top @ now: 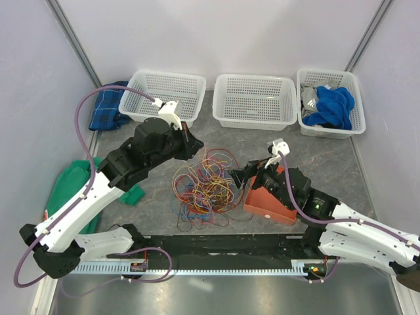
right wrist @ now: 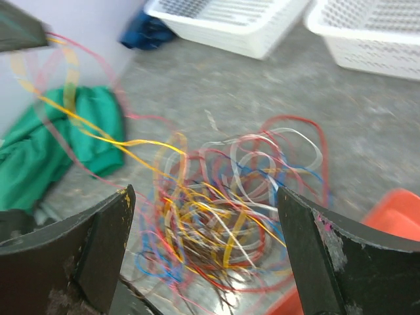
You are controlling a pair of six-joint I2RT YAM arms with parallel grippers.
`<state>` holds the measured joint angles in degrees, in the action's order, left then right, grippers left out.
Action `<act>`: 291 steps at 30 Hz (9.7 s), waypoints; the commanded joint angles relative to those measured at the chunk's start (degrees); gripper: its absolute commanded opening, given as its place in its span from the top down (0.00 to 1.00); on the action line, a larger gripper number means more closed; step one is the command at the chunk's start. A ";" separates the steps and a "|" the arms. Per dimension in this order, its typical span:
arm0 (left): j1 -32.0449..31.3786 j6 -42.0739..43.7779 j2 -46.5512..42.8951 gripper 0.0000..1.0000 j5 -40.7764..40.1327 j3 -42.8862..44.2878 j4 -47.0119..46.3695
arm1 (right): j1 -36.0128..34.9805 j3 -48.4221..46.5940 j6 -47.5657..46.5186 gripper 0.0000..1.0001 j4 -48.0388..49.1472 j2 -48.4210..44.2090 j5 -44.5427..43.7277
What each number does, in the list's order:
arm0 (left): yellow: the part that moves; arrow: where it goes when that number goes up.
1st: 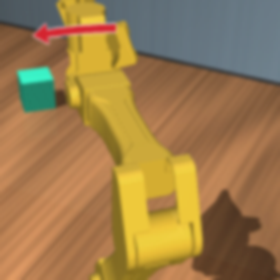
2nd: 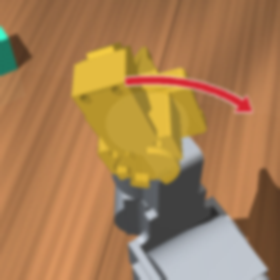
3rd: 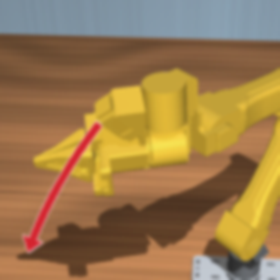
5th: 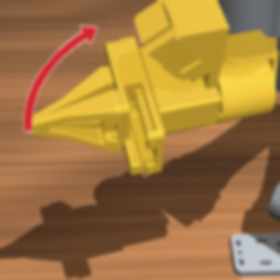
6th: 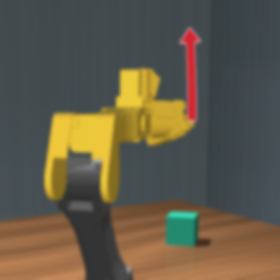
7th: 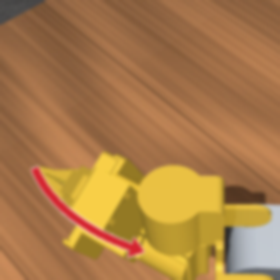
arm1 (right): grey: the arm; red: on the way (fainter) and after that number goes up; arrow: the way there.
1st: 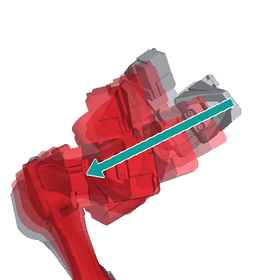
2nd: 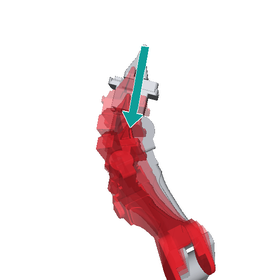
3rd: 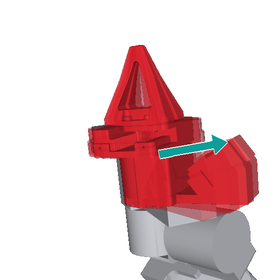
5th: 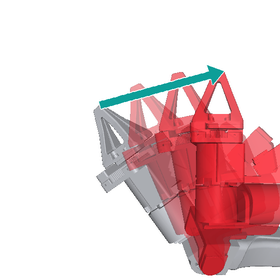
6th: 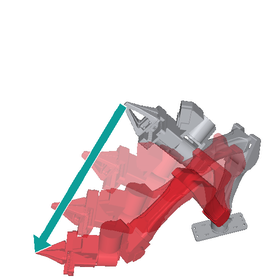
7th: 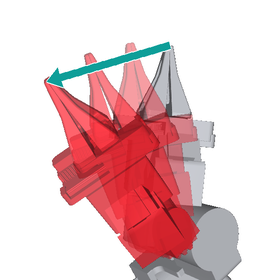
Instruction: Untangle the cables
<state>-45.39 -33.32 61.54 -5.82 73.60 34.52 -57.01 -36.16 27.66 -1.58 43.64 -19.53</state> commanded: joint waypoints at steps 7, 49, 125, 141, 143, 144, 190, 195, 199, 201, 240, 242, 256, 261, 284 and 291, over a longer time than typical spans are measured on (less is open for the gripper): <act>-0.05 3.61 1.92 0.98 1.52 2.86 1.51 | -0.12 -3.21 -2.35 0.11 18.10 13.30 12.31; -0.05 -1.66 -12.84 0.00 -9.58 -13.65 -8.64 | -0.12 -32.73 -10.52 1.00 -11.41 9.26 -8.07; -16.40 15.48 1.99 0.00 -4.38 -36.79 -65.72 | -0.12 -56.83 -7.62 1.00 -27.42 17.10 -7.01; -16.23 11.70 3.60 0.98 -19.31 -17.38 -39.04 | -0.12 -47.10 -6.66 0.55 -26.29 10.51 -8.59; -16.23 12.22 2.54 0.98 -18.53 -9.93 -30.62 | -0.12 -44.27 -6.22 0.31 -25.23 7.88 -8.86; -16.23 12.49 2.36 0.98 -17.82 -7.36 -28.13 | -0.12 -41.47 -6.04 0.27 -23.92 6.91 -9.29; -15.26 8.36 22.30 0.98 5.63 16.58 -9.37 | -0.03 -27.03 5.56 0.04 -37.00 -13.14 -48.76; -17.81 7.57 24.85 0.98 8.19 8.68 -17.54 | -0.12 -26.07 6.09 0.04 -37.35 -14.28 -48.85; -17.81 5.81 26.96 0.98 9.43 2.43 -25.46 | -0.11 -25.28 6.88 0.04 -37.79 -14.46 -48.15; -17.81 5.55 28.81 0.98 8.38 -0.82 -30.64 | -0.12 -24.84 7.14 0.04 -37.88 -14.37 -47.71; -5.06 -13.43 16.50 0.00 -9.74 -27.62 -12.89 | -0.12 -8.40 8.90 0.04 -23.38 -4.35 -20.37; -4.98 -13.87 17.47 0.01 -9.29 -28.60 -13.69 | -0.12 -7.52 8.99 0.04 -22.42 -4.00 -19.85; -5.15 -2.81 -1.32 0.98 -11.67 -22.99 -14.13 | -0.12 -7.08 8.46 0.02 -18.64 -0.84 -17.99; -5.15 5.18 -4.76 0.98 -7.63 -12.47 -12.12 | -0.12 -1.47 7.41 0.03 -5.83 -5.47 -17.75; -5.15 8.89 -1.60 0.98 0.37 -5.31 -8.16 | -0.12 -5.50 -2.17 0.11 20.04 9.53 8.02; -5.15 8.27 -1.16 0.98 0.20 -6.72 -8.24 | -0.12 -6.29 -3.57 0.39 24.34 12.78 9.59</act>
<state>-50.54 -26.87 59.99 -6.66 67.70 27.64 -57.10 -39.51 25.17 16.93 54.89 -11.99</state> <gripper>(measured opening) 0.036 0.707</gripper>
